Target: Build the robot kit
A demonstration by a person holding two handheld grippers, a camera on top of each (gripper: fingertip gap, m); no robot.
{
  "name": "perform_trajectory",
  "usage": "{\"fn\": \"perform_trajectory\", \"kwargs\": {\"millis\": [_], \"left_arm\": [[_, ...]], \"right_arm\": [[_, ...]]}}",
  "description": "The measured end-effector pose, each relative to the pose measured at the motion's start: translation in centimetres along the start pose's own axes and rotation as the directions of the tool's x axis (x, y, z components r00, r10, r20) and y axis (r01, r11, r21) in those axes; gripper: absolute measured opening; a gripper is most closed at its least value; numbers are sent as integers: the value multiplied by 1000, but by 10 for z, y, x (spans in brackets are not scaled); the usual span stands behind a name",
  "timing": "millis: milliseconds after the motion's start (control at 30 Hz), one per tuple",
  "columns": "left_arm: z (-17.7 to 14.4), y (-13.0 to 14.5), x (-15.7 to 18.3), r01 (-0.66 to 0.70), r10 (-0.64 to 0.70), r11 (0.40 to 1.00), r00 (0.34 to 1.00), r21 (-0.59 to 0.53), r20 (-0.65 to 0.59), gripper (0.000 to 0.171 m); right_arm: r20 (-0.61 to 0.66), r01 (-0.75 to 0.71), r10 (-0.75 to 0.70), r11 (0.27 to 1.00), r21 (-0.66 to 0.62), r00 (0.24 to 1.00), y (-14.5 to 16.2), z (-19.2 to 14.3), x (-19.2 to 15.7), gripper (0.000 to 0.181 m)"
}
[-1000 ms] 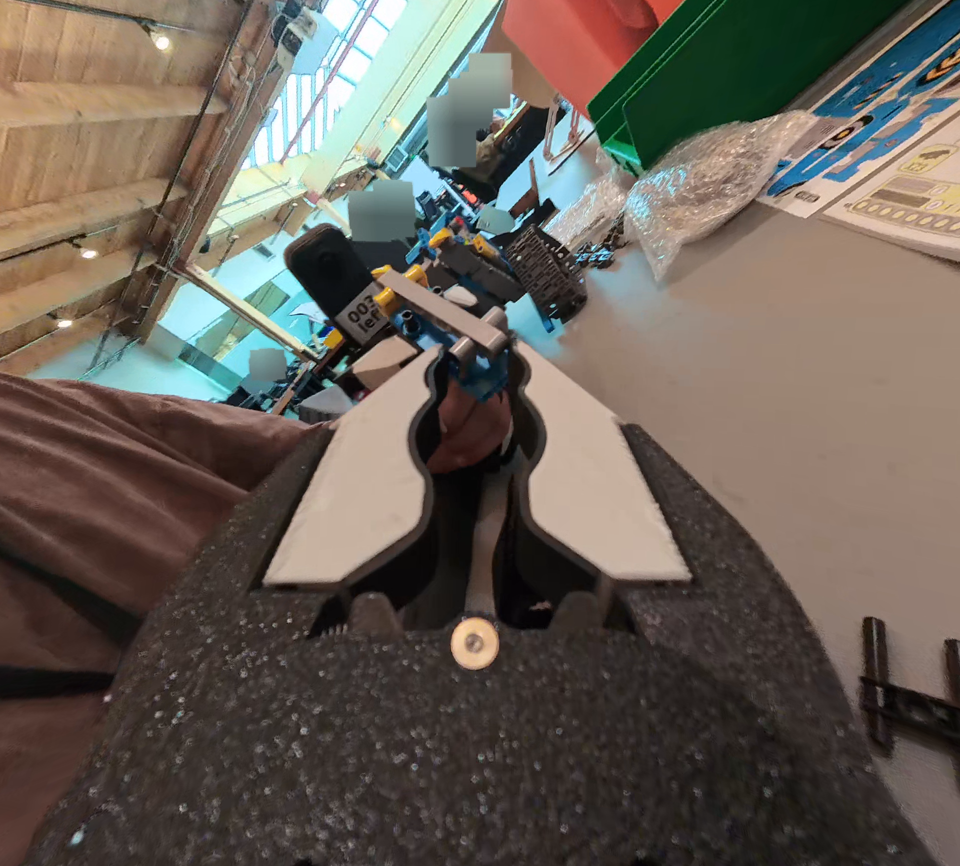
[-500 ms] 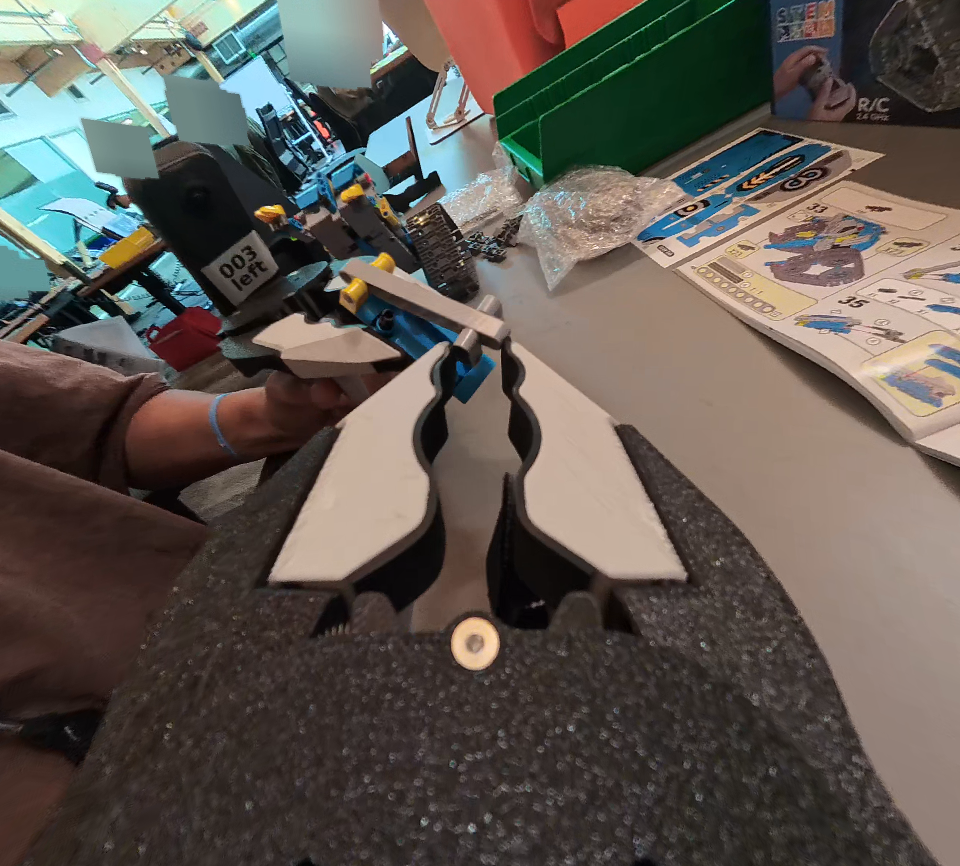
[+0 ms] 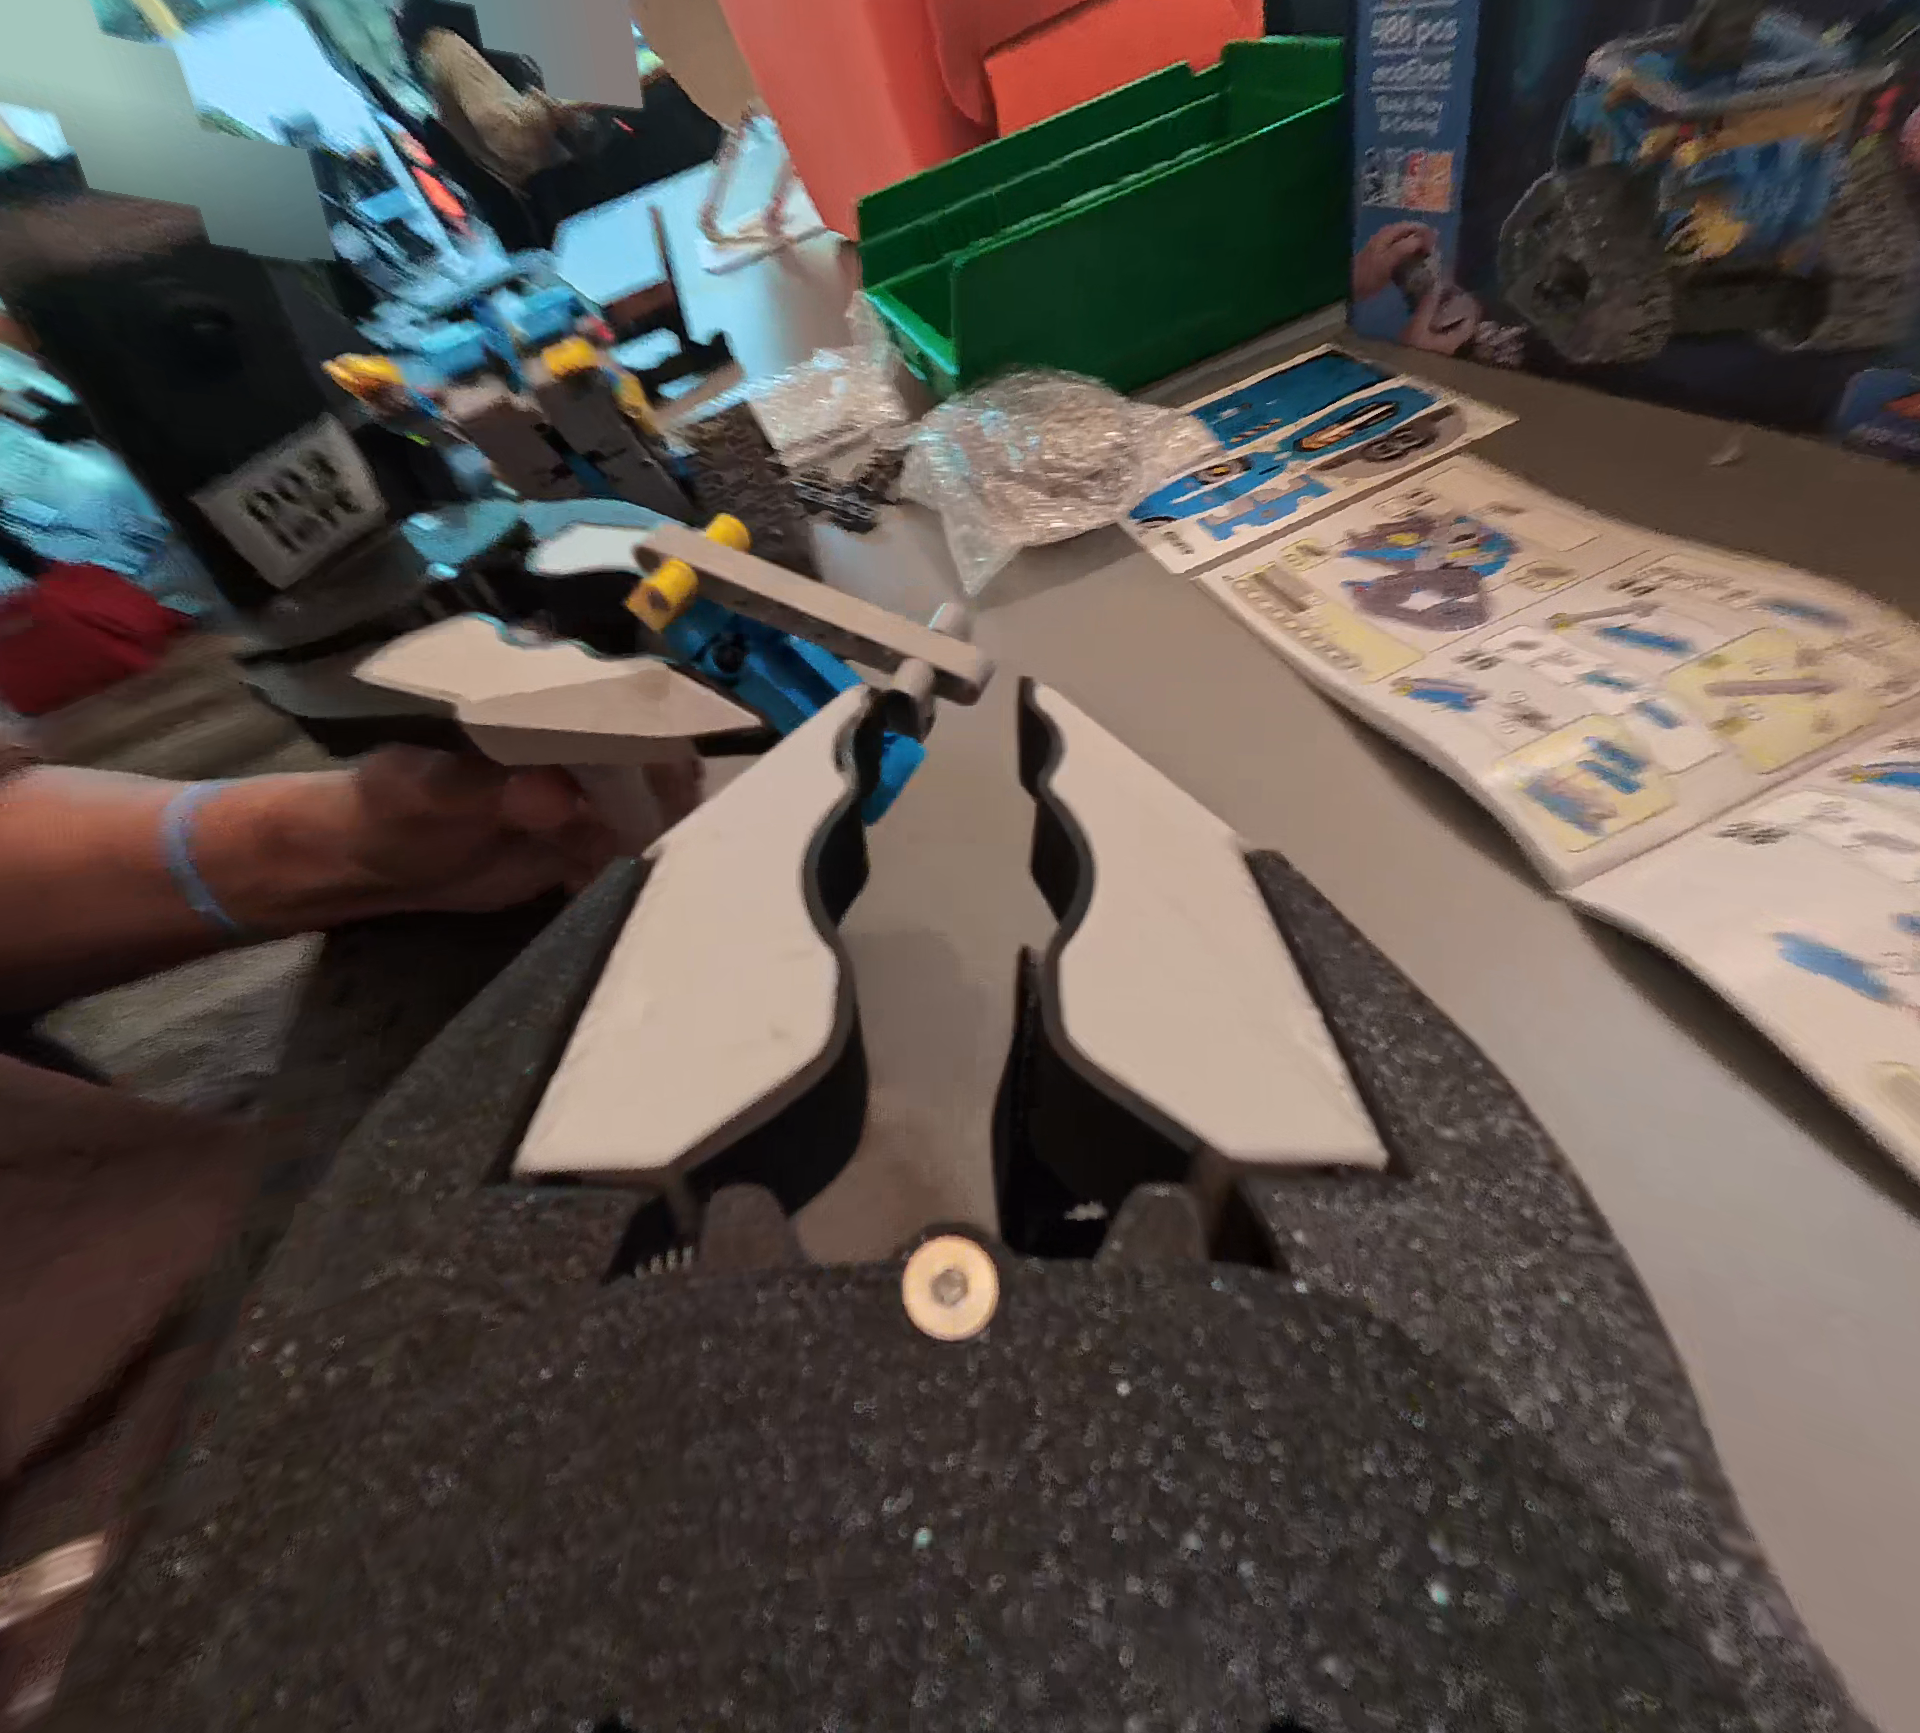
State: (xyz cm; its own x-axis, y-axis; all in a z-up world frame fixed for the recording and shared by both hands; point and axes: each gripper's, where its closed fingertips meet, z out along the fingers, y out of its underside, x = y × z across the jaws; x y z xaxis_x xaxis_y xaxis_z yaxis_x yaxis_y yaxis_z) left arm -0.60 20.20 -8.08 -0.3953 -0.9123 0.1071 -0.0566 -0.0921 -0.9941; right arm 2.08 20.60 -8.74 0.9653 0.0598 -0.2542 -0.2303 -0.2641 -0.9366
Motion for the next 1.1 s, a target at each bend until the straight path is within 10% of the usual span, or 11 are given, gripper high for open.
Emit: {"fn": "perform_trajectory", "kwargs": {"millis": [400, 1100], "left_arm": [[-1, -2, 6, 395, -388, 919, 898, -8, -207, 24], [0, 3, -9, 237, -236, 972, 969, -2, -68, 24]], "right_arm": [[-121, 140, -124, 980, 139, 985, -11, 5, -3, 27], [-202, 315, -328, 944, -96, 923, 4, 3, 12, 19]]}}
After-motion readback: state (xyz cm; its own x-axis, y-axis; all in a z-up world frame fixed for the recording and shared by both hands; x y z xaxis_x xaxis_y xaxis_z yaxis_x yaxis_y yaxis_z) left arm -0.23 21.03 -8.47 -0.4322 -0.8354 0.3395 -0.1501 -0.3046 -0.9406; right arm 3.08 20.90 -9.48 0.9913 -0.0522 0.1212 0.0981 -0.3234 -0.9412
